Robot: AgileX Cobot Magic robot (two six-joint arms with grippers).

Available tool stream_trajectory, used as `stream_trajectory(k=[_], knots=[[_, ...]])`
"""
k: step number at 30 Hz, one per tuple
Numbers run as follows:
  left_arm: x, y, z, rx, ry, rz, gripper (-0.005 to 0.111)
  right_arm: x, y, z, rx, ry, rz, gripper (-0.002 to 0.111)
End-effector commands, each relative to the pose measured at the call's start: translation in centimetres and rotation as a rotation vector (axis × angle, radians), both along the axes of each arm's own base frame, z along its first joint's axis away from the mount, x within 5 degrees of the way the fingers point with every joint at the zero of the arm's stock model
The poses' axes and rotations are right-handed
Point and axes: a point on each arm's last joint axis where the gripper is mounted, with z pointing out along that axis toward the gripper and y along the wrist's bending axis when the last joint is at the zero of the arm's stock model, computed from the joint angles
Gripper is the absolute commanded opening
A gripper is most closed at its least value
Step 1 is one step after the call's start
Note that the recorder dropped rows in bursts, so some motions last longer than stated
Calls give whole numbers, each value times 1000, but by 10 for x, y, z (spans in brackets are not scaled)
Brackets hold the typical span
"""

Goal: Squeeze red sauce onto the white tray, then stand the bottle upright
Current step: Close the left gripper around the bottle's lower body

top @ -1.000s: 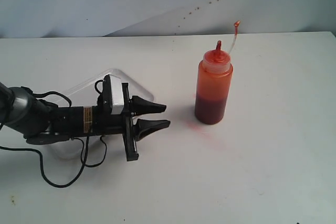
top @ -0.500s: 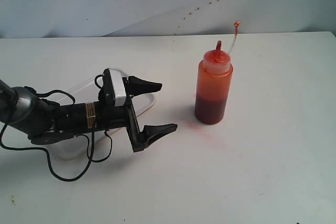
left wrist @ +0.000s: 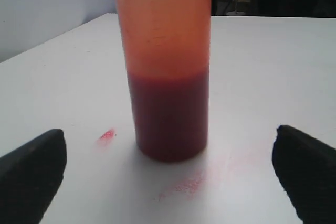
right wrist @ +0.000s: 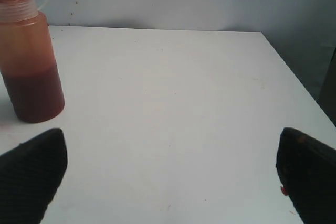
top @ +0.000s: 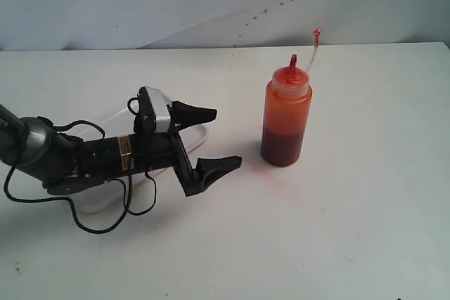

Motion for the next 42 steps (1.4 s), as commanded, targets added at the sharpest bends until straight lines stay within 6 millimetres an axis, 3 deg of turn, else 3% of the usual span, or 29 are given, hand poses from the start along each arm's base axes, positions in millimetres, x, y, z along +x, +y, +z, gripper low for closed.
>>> stream_trajectory(k=[1,8,13,24,42], knots=[[0,-24,6,-28,32,-35,105,0,0,-1,-2,0,-7,105],[8,-50,3,139,26,-13,105,0,0,-1,-2,0,-7,105],[12,-59,2,113,38,-3,105,0,0,-1,-2,0,-7,105],[28,-66,-28,68,135,25,105,0,0,-1,-2,0,-7,105],[45,-90,-42,-40,164,-28,105,0,0,-1,-2,0,-7,105]])
